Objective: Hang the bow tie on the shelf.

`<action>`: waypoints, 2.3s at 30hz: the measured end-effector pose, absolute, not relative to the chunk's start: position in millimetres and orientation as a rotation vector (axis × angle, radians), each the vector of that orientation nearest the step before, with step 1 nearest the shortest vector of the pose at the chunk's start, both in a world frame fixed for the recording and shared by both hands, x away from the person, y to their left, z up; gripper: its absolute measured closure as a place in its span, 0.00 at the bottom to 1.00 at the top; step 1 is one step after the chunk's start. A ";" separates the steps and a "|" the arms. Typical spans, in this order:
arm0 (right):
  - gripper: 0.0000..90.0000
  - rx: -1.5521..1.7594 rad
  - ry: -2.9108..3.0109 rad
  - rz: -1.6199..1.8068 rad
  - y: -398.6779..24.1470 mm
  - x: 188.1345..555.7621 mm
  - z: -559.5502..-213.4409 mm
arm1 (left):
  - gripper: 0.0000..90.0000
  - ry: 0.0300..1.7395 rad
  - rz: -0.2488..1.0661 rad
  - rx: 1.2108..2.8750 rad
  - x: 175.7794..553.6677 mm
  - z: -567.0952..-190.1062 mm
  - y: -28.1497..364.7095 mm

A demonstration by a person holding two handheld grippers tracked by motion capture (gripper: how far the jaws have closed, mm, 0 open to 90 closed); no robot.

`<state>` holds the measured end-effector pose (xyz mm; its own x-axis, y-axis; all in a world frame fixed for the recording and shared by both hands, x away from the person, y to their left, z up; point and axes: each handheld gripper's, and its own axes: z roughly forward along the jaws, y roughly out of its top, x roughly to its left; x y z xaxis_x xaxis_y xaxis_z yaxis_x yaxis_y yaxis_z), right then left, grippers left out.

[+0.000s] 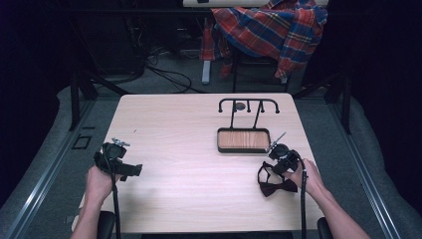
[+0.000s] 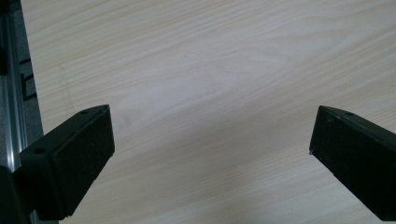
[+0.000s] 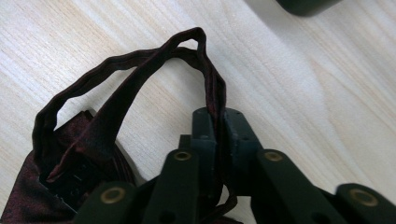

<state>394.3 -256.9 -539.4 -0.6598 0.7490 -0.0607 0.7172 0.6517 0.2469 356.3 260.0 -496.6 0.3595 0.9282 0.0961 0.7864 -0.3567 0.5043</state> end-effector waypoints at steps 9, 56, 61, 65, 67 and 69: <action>0.98 1.171 2.670 0.299 -256.2 391.0 -529.3 | 0.00 1.494 0.543 2.262 356.1 -495.5 259.8; 0.98 1.115 2.356 0.603 -274.8 369.2 -465.3 | 0.00 1.479 0.554 2.246 355.8 -495.7 257.5; 0.98 1.118 2.340 0.621 -275.6 370.2 -459.6 | 0.00 1.477 0.552 2.247 356.1 -495.9 257.3; 0.98 1.114 2.330 0.635 -275.4 371.9 -454.6 | 0.00 1.478 0.551 2.246 356.0 -495.9 257.2; 0.98 1.110 2.326 0.641 -275.1 372.8 -452.5 | 0.00 1.478 0.551 2.246 355.9 -495.9 257.1; 0.98 1.110 2.319 0.646 -274.7 373.2 -450.3 | 0.00 1.478 0.550 2.247 356.1 -496.1 257.0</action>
